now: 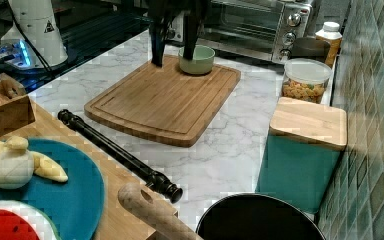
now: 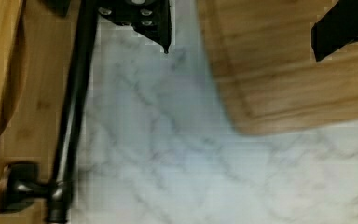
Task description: Open the drawer.
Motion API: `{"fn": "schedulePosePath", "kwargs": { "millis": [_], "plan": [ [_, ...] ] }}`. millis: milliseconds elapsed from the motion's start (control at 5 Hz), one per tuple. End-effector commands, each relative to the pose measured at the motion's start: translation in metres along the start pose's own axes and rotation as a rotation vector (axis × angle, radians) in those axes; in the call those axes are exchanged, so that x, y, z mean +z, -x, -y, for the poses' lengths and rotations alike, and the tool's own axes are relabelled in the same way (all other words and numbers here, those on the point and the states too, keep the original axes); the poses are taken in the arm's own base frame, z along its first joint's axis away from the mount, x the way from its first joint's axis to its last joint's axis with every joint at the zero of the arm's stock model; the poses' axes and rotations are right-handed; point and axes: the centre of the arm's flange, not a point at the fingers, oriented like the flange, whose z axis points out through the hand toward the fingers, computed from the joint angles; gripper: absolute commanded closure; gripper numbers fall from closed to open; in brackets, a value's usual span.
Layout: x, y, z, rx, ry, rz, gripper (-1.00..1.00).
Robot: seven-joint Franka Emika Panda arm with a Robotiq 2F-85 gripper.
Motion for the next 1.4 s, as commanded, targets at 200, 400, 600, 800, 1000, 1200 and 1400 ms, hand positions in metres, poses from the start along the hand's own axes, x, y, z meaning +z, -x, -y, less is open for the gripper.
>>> {"fn": "schedulePosePath", "kwargs": {
  "millis": [200,400,600,800,1000,1200,1400],
  "plan": [
    [-0.016,-0.007,-0.117,0.161,0.035,-0.142,-1.0],
    [-0.005,-0.011,-0.117,0.167,0.079,-0.169,-1.0],
    [0.011,-0.017,-0.11,0.151,0.065,-0.189,-1.0],
    [0.016,-0.018,-0.101,0.159,0.053,-0.201,-1.0],
    [0.023,-0.027,-0.099,0.15,0.057,-0.157,-1.0],
    [0.035,-0.028,-0.108,0.173,0.065,-0.12,-1.0],
    [0.046,-0.024,-0.122,0.188,0.089,-0.077,-1.0]
  ]
}}
